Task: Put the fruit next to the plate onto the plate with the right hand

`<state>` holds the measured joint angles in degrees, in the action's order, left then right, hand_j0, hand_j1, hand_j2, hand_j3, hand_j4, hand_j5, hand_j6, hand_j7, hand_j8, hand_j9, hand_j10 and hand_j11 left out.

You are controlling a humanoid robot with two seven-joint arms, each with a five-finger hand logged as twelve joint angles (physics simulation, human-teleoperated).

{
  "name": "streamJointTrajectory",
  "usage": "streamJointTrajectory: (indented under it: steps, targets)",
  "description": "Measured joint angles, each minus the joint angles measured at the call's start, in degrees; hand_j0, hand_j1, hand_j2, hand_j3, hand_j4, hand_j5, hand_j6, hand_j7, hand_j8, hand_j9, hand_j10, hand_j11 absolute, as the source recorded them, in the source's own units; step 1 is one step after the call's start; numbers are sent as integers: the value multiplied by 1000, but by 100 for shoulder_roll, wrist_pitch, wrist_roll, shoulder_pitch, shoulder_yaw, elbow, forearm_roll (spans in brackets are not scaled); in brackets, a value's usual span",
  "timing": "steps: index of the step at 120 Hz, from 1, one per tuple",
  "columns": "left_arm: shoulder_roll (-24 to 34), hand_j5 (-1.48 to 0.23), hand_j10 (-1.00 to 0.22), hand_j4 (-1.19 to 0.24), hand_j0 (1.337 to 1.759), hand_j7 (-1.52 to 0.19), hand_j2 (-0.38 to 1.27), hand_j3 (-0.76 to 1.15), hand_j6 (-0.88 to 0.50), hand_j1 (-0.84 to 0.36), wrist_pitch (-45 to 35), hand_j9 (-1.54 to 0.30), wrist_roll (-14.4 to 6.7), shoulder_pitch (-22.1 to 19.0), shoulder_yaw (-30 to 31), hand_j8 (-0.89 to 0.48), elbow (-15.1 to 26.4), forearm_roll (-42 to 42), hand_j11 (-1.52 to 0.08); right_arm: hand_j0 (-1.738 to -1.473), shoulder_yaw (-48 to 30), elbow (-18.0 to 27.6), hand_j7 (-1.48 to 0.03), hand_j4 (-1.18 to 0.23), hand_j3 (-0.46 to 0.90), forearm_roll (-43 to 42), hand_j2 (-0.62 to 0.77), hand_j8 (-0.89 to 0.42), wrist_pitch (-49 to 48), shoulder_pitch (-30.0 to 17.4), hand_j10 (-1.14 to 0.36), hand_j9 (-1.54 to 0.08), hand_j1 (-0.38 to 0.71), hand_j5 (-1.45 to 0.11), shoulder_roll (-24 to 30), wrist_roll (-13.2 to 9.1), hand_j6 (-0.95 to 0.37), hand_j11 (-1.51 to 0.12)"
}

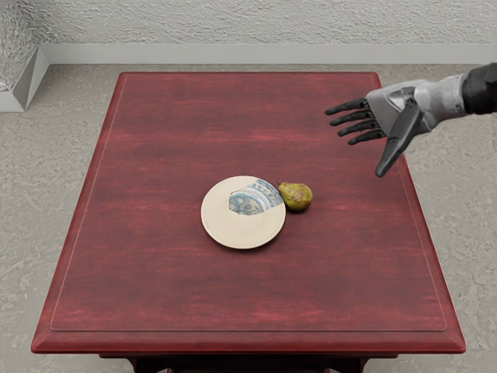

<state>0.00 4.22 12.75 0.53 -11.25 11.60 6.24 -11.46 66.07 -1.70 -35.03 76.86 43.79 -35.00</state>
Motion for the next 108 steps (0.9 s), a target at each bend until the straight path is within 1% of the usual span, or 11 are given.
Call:
streamJointTrajectory:
  steps: [7, 15, 25, 38, 49, 69, 80, 87, 96, 108]
  targets:
    - [0, -13, -10, -10, 1658, -13, 2, 0, -10, 337, 0, -13, 0, 0, 3, -10, 0, 0, -13, -1658, 420, 27, -28, -22, 0, -53, -5, -22, 1, 287, -21, -28, -324, -28, -265, 0, -22, -28]
    - [0, -13, -10, -10, 1658, -13, 2, 0, -10, 337, 0, -13, 0, 0, 2, -10, 0, 0, -13, -1658, 701, 52, -38, -30, 0, -89, -6, -30, 1, 465, -29, -38, -314, -38, -448, 0, -30, -38]
    - [0, -13, -10, -10, 1658, -13, 2, 0, -10, 337, 0, -13, 0, 0, 2, -10, 0, 0, -13, -1658, 874, 130, -50, -40, 0, -284, -8, -40, 1, 598, -39, -50, -303, -51, -581, 0, -40, -50]
    - [0, -13, -10, -10, 1658, -13, 2, 0, -10, 337, 0, -13, 0, 0, 5, -10, 0, -1, -13, -1658, 965, 383, -56, -44, 0, -654, -9, -44, 119, 681, -44, -56, -297, -56, -773, 0, -44, -56]
    - [0, -13, -10, -10, 1658, -13, 2, 0, -10, 337, 0, -13, 0, 0, 5, -10, 0, 0, -13, -1658, 1004, 595, -45, -36, 0, -977, -7, -36, 705, 731, -35, -45, -308, -45, -932, 0, -36, -45]
    - [0, -13, -10, -10, 1658, -13, 2, 0, -10, 337, 0, -13, 0, 0, 7, -10, 0, 0, -13, -1658, 1051, 1085, -20, -17, 0, -1821, -3, -17, 1738, 945, -16, -20, -331, -20, -996, 0, -17, -20]
    - [0, -13, -10, -10, 1658, -13, 2, 0, -10, 337, 0, -13, 0, 0, 8, -10, 0, 0, -13, -1658, 1289, 1298, -13, -11, 0, -2037, -2, -11, 2503, 1030, -11, -13, -338, -13, -1080, 0, -12, -13]
    - [0, -13, -10, -10, 1658, -13, 2, 0, -10, 337, 0, -13, 0, 0, 8, -10, 0, 0, -13, -1658, 1443, 1380, -9, -9, 0, -2164, -1, -9, 2917, 1022, -8, -10, -341, -10, -1175, 0, -10, -10]
    - [0, -13, -10, -10, 1658, -13, 2, 0, -10, 337, 0, -13, 0, 0, 8, -10, 0, 0, -13, -1658, 1548, 1454, -7, -7, 0, -2379, -1, -7, 3225, 953, -6, -7, -343, -7, -1309, 0, -8, -7]
    - [0, -13, -10, -10, 1658, -13, 2, 0, -10, 337, 0, -13, 0, 0, 8, -10, -1, 0, -13, -1658, 1591, 1671, -4, -5, 0, -2863, 0, -5, 3910, 758, -5, -4, -346, -4, -1425, 0, -6, -4]
